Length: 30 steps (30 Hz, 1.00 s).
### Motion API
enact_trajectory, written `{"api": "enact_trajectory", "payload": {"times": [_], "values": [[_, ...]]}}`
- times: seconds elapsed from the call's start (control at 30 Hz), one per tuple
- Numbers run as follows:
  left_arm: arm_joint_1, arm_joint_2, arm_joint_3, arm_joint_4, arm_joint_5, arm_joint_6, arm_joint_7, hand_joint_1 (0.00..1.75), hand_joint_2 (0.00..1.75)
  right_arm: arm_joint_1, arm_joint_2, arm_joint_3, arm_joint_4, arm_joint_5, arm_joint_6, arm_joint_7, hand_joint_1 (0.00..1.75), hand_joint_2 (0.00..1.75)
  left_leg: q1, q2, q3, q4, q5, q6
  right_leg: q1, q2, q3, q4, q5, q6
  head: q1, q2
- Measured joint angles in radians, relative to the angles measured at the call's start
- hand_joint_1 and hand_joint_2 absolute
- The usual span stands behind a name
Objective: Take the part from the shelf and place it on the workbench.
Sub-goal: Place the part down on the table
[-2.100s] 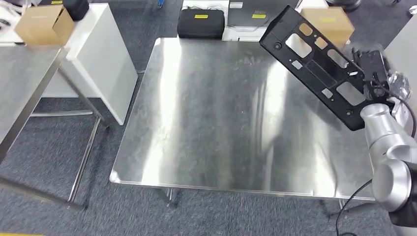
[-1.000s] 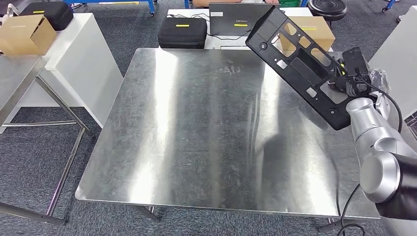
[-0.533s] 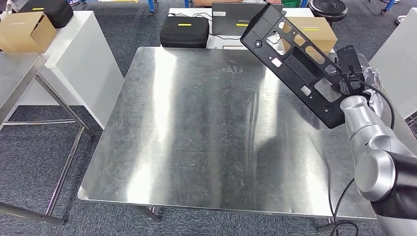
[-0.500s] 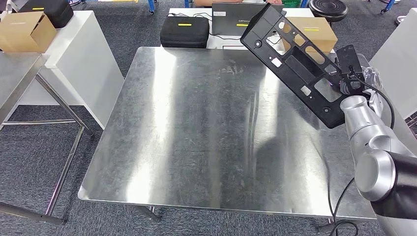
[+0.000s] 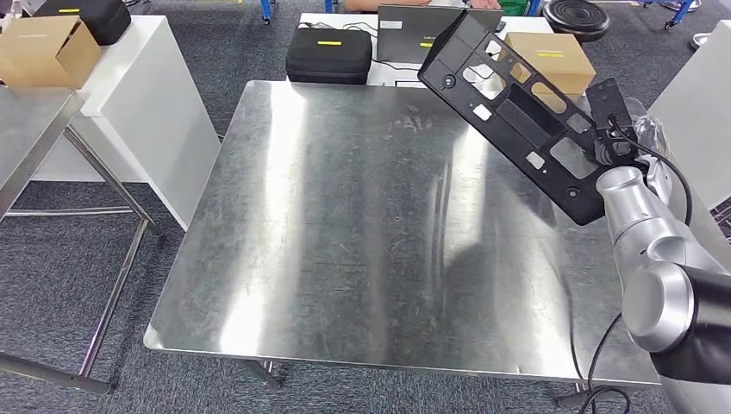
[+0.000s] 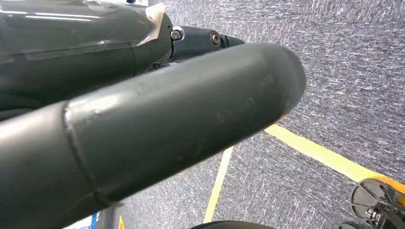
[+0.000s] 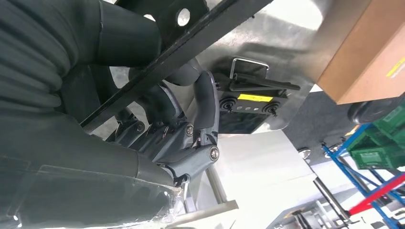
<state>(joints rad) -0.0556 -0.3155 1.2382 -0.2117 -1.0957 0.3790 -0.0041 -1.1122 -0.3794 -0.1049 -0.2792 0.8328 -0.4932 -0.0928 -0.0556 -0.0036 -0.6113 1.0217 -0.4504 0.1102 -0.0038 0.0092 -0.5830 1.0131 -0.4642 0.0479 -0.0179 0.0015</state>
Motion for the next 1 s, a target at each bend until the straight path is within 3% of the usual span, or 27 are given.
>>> {"api": "enact_trajectory", "payload": {"times": [0.3,1.0], "values": [[0.001,0.0,0.002,0.0,0.012,-0.012,-0.017,0.0,0.0,0.0,-0.001,0.004,0.0,0.066,-0.004,-0.008,1.75,1.75,-0.001,0.0,0.0,0.0,0.0,0.0,0.0,0.0,0.003,-0.005,0.0,0.0,0.0,0.0],[0.001,0.0,0.017,0.0,0.016,-0.03,-0.048,0.0,0.0,0.007,-0.028,0.001,0.0,0.064,-0.003,-0.032,1.75,1.75,-0.001,-0.004,0.001,-0.001,0.0,0.0,0.0,-0.002,0.007,-0.011,0.0,0.0,0.0,0.0]]}}
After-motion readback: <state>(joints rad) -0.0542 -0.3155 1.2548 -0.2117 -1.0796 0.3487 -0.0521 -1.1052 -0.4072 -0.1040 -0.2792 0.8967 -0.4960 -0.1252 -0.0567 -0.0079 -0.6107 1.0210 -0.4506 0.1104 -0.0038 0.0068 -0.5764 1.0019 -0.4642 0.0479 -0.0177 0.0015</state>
